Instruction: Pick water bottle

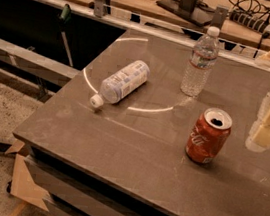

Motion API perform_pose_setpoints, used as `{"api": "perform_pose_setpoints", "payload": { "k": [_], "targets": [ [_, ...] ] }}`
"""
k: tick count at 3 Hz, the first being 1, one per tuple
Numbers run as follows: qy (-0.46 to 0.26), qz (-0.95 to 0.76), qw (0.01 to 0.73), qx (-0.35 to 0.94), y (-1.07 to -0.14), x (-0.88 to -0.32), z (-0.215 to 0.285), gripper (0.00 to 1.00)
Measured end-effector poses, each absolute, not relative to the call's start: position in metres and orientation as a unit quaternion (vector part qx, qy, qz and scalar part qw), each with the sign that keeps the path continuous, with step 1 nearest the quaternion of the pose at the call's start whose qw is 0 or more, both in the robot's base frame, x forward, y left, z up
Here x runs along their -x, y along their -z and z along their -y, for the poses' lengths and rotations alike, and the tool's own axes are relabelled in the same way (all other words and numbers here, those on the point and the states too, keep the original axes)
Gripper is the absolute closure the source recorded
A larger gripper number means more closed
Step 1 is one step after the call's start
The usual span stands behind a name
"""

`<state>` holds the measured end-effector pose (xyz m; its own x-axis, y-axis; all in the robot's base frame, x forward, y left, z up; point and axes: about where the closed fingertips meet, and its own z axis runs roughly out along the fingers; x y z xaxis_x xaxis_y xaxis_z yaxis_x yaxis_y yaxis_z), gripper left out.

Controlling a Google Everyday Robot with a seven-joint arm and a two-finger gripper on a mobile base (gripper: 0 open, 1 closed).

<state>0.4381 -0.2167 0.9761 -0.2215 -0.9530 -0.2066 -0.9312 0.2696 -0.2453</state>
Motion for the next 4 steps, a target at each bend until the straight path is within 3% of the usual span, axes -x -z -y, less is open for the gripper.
{"api": "perform_pose_setpoints", "payload": {
  "k": [2, 4],
  "targets": [
    [0.03, -0.778, 0.168, 0.604, -0.978, -0.439, 0.216, 0.0],
    [-0.046, -0.778, 0.319, 0.539, -0.998, -0.501, 0.243, 0.0]
  ]
}}
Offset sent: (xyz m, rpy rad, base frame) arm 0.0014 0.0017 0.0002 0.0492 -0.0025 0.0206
